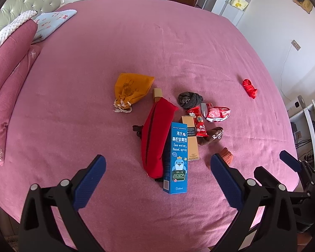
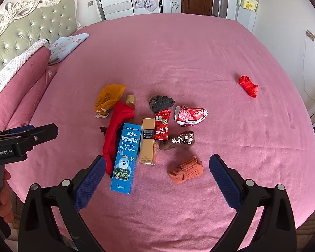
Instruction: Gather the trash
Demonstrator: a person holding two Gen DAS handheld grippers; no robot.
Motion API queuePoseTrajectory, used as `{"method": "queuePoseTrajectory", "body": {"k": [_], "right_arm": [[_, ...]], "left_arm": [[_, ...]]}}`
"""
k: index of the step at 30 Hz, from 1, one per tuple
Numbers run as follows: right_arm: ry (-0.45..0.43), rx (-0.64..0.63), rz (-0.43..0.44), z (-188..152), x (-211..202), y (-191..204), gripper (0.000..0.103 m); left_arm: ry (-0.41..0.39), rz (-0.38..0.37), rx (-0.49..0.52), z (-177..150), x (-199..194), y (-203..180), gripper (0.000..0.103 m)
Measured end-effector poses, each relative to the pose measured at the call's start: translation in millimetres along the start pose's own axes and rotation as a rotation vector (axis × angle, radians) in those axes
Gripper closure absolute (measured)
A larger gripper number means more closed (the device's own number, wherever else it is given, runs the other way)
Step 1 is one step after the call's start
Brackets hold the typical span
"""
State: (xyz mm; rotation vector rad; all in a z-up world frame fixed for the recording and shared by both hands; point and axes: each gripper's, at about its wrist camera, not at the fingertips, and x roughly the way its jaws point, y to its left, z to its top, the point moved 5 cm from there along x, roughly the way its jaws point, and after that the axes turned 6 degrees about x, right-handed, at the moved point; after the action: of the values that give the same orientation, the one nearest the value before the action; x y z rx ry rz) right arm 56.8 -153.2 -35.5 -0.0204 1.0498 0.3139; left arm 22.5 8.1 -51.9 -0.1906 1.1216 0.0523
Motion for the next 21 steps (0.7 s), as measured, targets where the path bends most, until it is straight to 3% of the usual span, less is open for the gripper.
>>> {"method": "queuePoseTrajectory", "body": {"k": [21], "right_arm": [[0.017, -0.009, -0.009, 1.2, 1.0, -1.4, 0.008]], "left_arm": [[0.012, -0.015, -0.003, 1.3, 4.5, -3.2, 0.004]]}}
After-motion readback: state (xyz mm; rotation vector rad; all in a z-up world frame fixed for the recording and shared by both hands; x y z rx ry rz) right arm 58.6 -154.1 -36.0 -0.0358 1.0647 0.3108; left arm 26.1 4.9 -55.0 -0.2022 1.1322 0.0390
